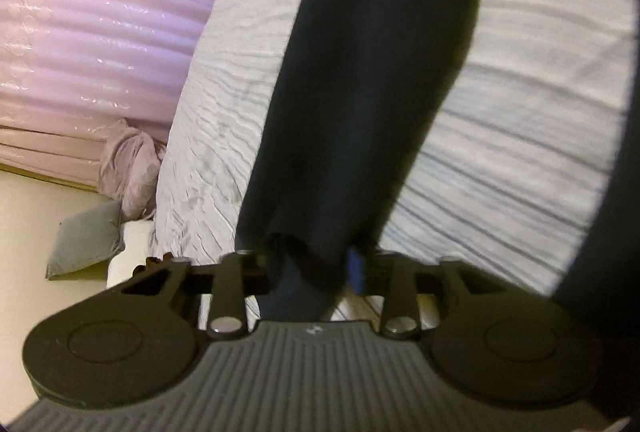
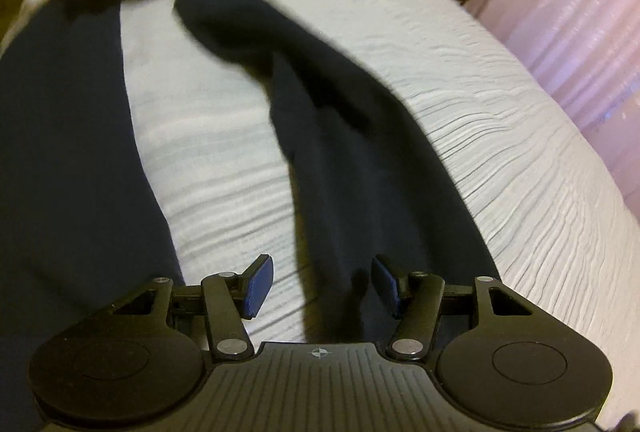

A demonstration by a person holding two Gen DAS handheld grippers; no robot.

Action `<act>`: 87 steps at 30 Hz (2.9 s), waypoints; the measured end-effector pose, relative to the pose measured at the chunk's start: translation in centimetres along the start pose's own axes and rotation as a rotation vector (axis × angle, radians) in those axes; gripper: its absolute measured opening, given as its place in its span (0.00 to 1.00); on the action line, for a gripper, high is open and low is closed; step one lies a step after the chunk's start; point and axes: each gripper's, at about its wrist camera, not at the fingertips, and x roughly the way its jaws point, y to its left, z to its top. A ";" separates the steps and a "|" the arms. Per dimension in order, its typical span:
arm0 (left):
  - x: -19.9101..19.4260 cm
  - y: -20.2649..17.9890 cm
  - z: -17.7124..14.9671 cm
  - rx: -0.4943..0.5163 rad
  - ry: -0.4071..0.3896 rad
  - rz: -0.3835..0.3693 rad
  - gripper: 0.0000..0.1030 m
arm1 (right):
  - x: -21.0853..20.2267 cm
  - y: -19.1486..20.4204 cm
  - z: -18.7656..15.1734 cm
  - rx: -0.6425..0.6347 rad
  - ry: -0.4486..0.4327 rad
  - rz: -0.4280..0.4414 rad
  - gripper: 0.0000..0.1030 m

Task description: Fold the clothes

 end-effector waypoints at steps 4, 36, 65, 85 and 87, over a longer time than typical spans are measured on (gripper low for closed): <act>-0.8 2.3 -0.7 -0.063 -0.016 0.082 0.08 | 0.7 0.7 0.0 -0.112 0.012 -0.054 0.05; 5.0 12.3 -6.1 -0.684 0.211 -0.232 0.63 | -7.6 -5.1 -5.5 0.379 -0.137 -0.057 0.37; 1.9 15.4 -3.9 -0.769 0.104 -0.049 0.41 | -11.7 -21.9 -21.5 1.113 -0.172 -0.209 0.76; 6.3 12.5 5.3 -0.645 -0.026 -0.406 0.60 | -6.9 -24.0 -24.1 0.824 -0.009 -0.049 0.07; 7.2 12.7 4.7 -0.641 -0.005 -0.446 0.60 | -7.0 -23.6 -24.1 0.824 -0.005 -0.063 0.07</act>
